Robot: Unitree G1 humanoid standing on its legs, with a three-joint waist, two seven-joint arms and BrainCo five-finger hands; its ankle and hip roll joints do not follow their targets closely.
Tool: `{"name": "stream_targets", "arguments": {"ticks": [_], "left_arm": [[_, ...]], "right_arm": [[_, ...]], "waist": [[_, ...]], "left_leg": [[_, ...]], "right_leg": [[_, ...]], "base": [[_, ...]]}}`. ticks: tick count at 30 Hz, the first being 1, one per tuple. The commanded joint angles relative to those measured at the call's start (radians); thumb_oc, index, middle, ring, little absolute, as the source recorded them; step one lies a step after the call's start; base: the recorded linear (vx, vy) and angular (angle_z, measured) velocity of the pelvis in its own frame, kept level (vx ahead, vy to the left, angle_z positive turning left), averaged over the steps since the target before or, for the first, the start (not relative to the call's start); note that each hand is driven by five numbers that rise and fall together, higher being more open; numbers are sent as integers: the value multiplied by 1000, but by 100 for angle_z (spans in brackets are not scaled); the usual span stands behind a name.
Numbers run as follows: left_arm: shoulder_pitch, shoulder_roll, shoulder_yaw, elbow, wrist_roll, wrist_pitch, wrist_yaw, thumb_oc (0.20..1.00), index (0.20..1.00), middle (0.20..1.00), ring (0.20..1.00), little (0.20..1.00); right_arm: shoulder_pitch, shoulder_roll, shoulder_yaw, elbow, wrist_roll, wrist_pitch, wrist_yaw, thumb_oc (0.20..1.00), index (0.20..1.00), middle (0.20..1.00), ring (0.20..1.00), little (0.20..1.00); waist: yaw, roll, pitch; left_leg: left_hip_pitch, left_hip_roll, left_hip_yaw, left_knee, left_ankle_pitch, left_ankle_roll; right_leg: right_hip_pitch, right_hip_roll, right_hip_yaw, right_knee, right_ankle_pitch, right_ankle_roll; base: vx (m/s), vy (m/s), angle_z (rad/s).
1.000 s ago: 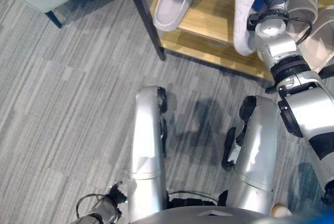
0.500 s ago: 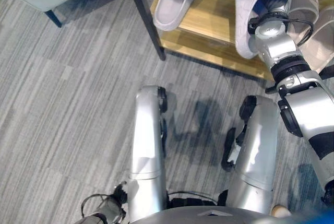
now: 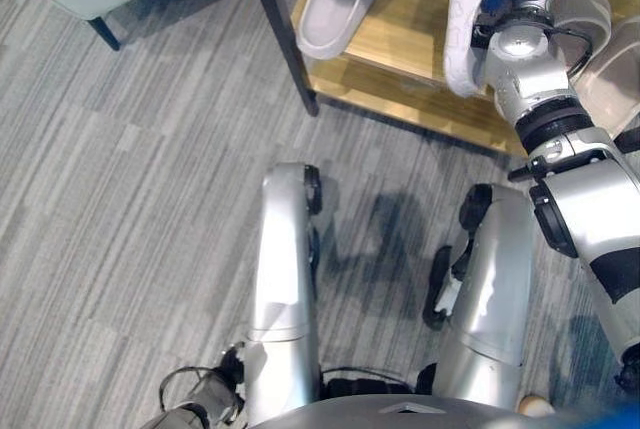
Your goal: Arrange the slippers neatly on the shoe rack.
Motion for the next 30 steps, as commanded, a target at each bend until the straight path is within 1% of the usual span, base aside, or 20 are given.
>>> {"name": "stream_targets", "arguments": {"ticks": [1,11,13,14,15,16,17,18,19,22,27,30], "left_arm": [[44,-21,-73,38,-21,8,7,1000,1000,1000,1000,1000],[46,-30,-73,45,-30,14,-11,1000,1000,1000,1000,1000],[50,-32,-78,44,-27,15,-18,1000,1000,1000,1000,1000],[51,-31,-80,42,-25,15,-22,1000,1000,1000,1000,1000],[54,-31,-82,36,-24,15,-28,1000,1000,1000,1000,1000],[54,-31,-82,36,-24,15,-28,1000,1000,1000,1000,1000],[57,-29,-80,29,-29,14,-39,1000,1000,1000,1000,1000],[59,-27,-80,23,-31,14,-42,1000,1000,1000,1000,1000],[59,-28,-80,22,-31,14,-42,1000,1000,1000,1000,1000],[73,-30,-80,8,-41,16,-62,1000,1000,1000,1000,1000],[78,-29,-80,-1,-39,18,-85,1000,1000,1000,1000,1000],[86,-25,-81,-11,-44,18,-116,1000,1000,1000,1000,1000]], "right_arm": [[-112,-52,54,-104,70,-100,10,1000,1000,1000,1000,1000],[-89,-38,42,-96,121,-121,24,1000,1000,1000,1000,1000],[-88,-37,39,-88,115,-116,22,1000,1000,1000,1000,1000],[-92,-38,44,-83,101,-108,22,1000,1000,1000,1000,1000],[-95,-48,57,-76,50,-81,17,1000,1000,1000,1000,1000],[-95,-48,57,-76,50,-81,17,1000,1000,1000,1000,1000],[-101,-62,90,-57,-38,-28,29,1000,1000,1000,1000,1000],[-105,-66,109,-52,-77,-5,34,1000,1000,1000,1000,1000],[-106,-66,109,-52,-78,-4,34,1000,1000,1000,1000,1000],[-103,-85,139,-40,-186,47,45,1000,1000,1000,1000,1000],[-92,-109,149,-23,-250,78,69,1000,1000,1000,1000,1000],[-76,-134,156,-18,-284,93,112,1000,1000,1000,1000,1000]], "waist": [[54,9,15],[50,5,15],[49,6,15],[49,6,15],[48,7,15],[48,7,15],[48,4,15],[48,4,15],[47,5,15],[44,3,15],[41,4,15],[38,4,15]], "left_leg": [[73,-32,18,19,-108,94],[73,-28,22,25,-108,92],[73,-27,23,27,-108,91],[73,-27,23,27,-108,91],[73,-28,25,27,-108,91],[73,-28,25,27,-108,91],[73,-28,25,26,-108,90],[73,-28,25,27,-108,90],[73,-28,25,27,-108,90],[73,-28,28,24,-108,90],[73,-30,31,22,-108,90],[73,-32,33,19,-108,88]], "right_leg": [[63,6,99,-26,144,-139],[58,9,101,-16,143,-140],[59,9,102,-15,144,-141],[58,10,102,-16,144,-141],[55,12,104,-13,144,-141],[55,12,104,-13,144,-141],[55,11,105,-15,143,-141],[53,10,105,-14,143,-141],[53,10,105,-14,143,-141],[49,13,105,-16,143,-141],[51,13,103,-17,142,-143],[52,16,102,-18,144,-142]], "base": [[0,0,0],[0,0,0],[0,0,0],[0,0,0],[0,0,0],[0,0,0],[0,0,0],[0,0,0],[0,0,0],[0,0,0],[0,0,0],[0,0,0]]}}
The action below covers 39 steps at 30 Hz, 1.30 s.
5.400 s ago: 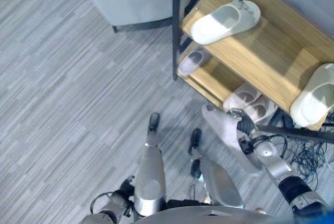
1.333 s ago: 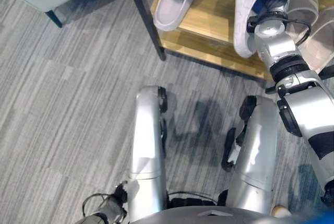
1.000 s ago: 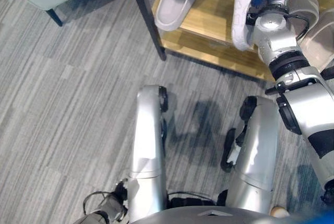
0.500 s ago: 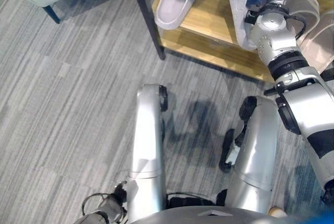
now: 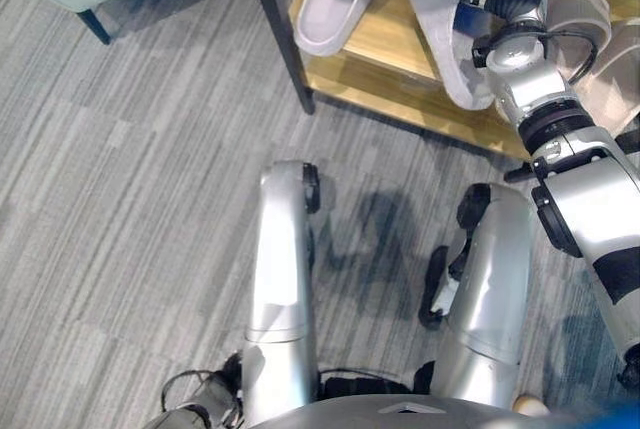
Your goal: Arrange the slippers neatly on the shoe rack.
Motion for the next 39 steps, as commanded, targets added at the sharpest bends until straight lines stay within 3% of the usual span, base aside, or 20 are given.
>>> {"name": "stream_targets", "arguments": {"ticks": [1,17,30,31,33,34,39], "left_arm": [[91,-9,-74,-44,-38,18,-31,1000,1000,1000,1000,1000],[104,-11,-41,-57,-52,17,-72,1000,1000,1000,1000,1000],[116,-20,12,-60,-31,6,-70,1000,1000,1000,1000,1000],[118,-25,22,-57,-21,4,-65,1000,1000,1000,1000,1000],[120,-24,24,-55,-14,3,-66,1000,1000,1000,1000,1000],[123,-28,33,-54,-4,-2,-64,1000,1000,1000,1000,1000],[135,-25,58,-62,20,-16,-61,1000,1000,1000,1000,1000]], "right_arm": [[-67,-109,78,-94,-71,-8,18,1000,1000,1000,1000,1000],[28,-203,38,-274,-186,-2,51,1000,1000,1000,1000,1000],[338,-286,-162,-639,-155,-110,35,1000,1000,1000,1000,1000],[410,-275,-192,-723,-124,-164,38,1000,1000,1000,1000,1000],[457,-270,-219,-760,-101,-184,45,1000,1000,1000,1000,1000],[514,-261,-238,-846,-92,-236,51,1000,1000,1000,1000,1000],[637,-292,-276,-994,-192,-261,55,1000,1000,1000,1000,1000]], "waist": [[55,32,3],[48,27,3],[28,13,3],[20,13,3],[21,10,3],[16,9,3],[10,6,3]], "left_leg": [[76,-29,39,-1,-97,95],[76,-29,42,1,-97,93],[76,-28,49,4,-95,87],[76,-27,51,2,-94,87],[76,-28,51,2,-92,87],[76,-27,53,-2,-88,87],[76,-29,51,-2,-83,86]], "right_leg": [[54,15,96,-39,158,-144],[52,20,101,-40,164,-141],[48,27,111,-31,165,-139],[47,30,112,-30,166,-138],[47,30,113,-30,166,-138],[48,31,111,-32,169,-136],[47,34,113,-31,168,-136]], "base": [[0,0,0],[0,0,0],[0,0,0],[0,0,0],[1,-9,-2],[0,0,0],[0,0,0]]}}
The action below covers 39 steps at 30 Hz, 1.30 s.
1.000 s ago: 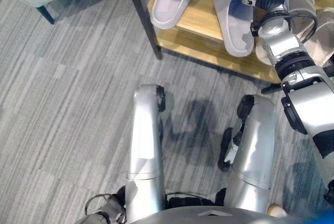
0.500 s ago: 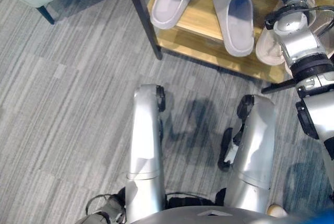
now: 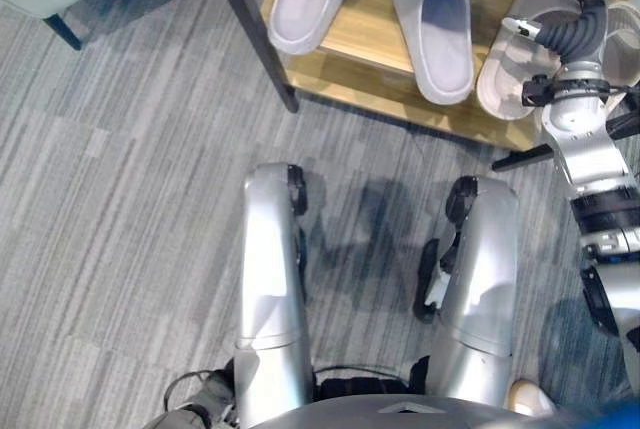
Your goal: Arrange the slippers neatly on the shoe rack.
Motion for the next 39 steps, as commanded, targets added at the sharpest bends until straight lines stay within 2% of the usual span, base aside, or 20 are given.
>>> {"name": "stream_targets", "arguments": {"ticks": [1,7,10,15,23,27,31,33,39], "left_arm": [[128,-25,-20,-39,45,-10,9,1000,1000,1000,1000,1000],[145,-23,4,-45,73,-31,22,1000,1000,1000,1000,1000],[147,-20,8,-49,73,-36,24,1000,1000,1000,1000,1000],[155,-12,22,-57,76,-47,22,1000,1000,1000,1000,1000],[173,-11,50,-53,86,-65,12,1000,1000,1000,1000,1000],[177,-12,71,-43,97,-63,1,1000,1000,1000,1000,1000],[156,-21,88,-34,69,-56,-8,1000,1000,1000,1000,1000],[141,-24,94,-32,53,-45,14,1000,1000,1000,1000,1000],[158,-42,101,-23,22,-25,10,1000,1000,1000,1000,1000]], "right_arm": [[39,-107,1,-205,-106,-90,-6,1000,1000,1000,1000,1000],[139,-145,-27,-344,-246,-125,-23,1000,1000,1000,1000,1000],[153,-144,-29,-373,-249,-135,-18,1000,1000,1000,1000,1000],[192,-158,-13,-446,-226,-170,53,1000,1000,1000,1000,1000],[253,-265,60,-565,-293,-196,192,1000,1000,1000,1000,1000],[231,-323,151,-601,-381,-181,259,1000,1000,1000,1000,1000],[212,-327,178,-620,-404,-167,292,1000,1000,1000,1000,1000],[207,-338,191,-554,-442,-102,308,1000,1000,1000,1000,1000],[217,-312,155,-482,-503,-41,283,1000,1000,1000,1000,1000]], "waist": [[57,27,-8],[55,31,-8],[55,32,-8],[52,30,-8],[56,19,-8],[58,17,-8],[52,10,-8],[50,9,-8],[46,8,-8]], "left_leg": [[72,-35,47,0,-62,98],[72,-34,42,2,-56,94],[72,-33,41,4,-54,93],[72,-36,40,9,-51,89],[72,-36,33,10,-50,81],[72,-34,27,11,-50,78],[72,-34,26,11,-52,76],[72,-35,25,18,-54,76],[72,-36,30,17,-58,80]], "right_leg": [[60,28,109,-36,183,-135],[62,26,108,-36,182,-132],[63,27,106,-35,182,-132],[62,30,109,-32,185,-129],[64,29,111,-32,186,-124],[64,29,111,-32,186,-124],[65,30,110,-32,189,-123],[62,32,112,-25,191,-123],[61,36,114,-25,191,-126]], "base": [[0,0,0],[0,0,0],[0,0,0],[0,0,0],[0,0,0],[0,0,0],[0,0,0],[0,0,0],[0,0,0]]}}
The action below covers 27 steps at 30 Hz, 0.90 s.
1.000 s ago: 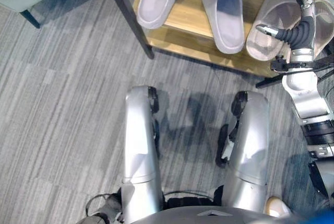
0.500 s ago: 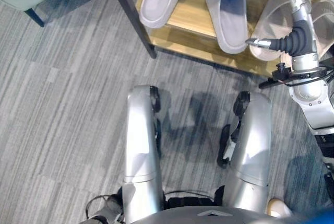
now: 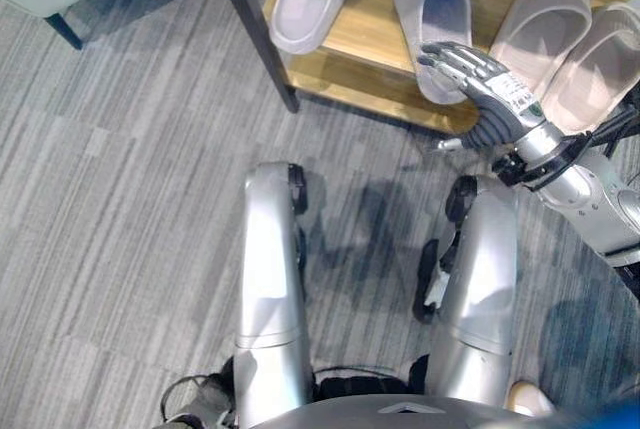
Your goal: Arrange the slippers neatly on the shoe rack.
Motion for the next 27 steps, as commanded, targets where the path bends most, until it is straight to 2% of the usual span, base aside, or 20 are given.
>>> {"name": "stream_targets", "arguments": {"ticks": [1,6,12,19,27], "left_arm": [[93,-49,-23,30,-19,30,9,1000,1000,1000,1000,1000],[95,-43,-21,30,-25,35,5,1000,1000,1000,1000,1000],[97,-37,-13,32,-12,41,8,1000,1000,1000,1000,1000],[97,-33,-9,30,-12,47,0,1000,1000,1000,1000,1000],[93,-25,-9,28,-11,54,-10,1000,1000,1000,1000,1000]], "right_arm": [[-22,-34,-53,-106,-60,23,-40,1000,1000,1000,1000,1000],[-21,-2,-53,-78,-78,33,-42,1000,1000,1000,1000,1000],[-34,-3,-22,-107,-143,25,-34,1000,1000,1000,1000,1000],[-74,-13,48,-79,-172,37,31,1000,1000,1000,1000,1000],[-94,-1,105,-50,-106,32,122,1000,1000,1000,1000,1000]], "waist": [[52,23,-22],[53,24,-22],[60,26,-22],[62,25,-22],[67,25,-22]], "left_leg": [[55,-35,24,15,-57,81],[55,-35,27,10,-55,79],[55,-39,25,13,-54,80],[55,-39,23,11,-54,79],[55,-40,24,6,-50,77]], "right_leg": [[49,36,104,-30,192,-125],[48,39,103,-34,195,-125],[51,37,99,-29,195,-124],[51,40,96,-36,198,-126],[52,39,96,-40,201,-124]], "base": [[0,0,0],[0,0,0],[0,0,0],[0,0,0],[0,0,0]]}}
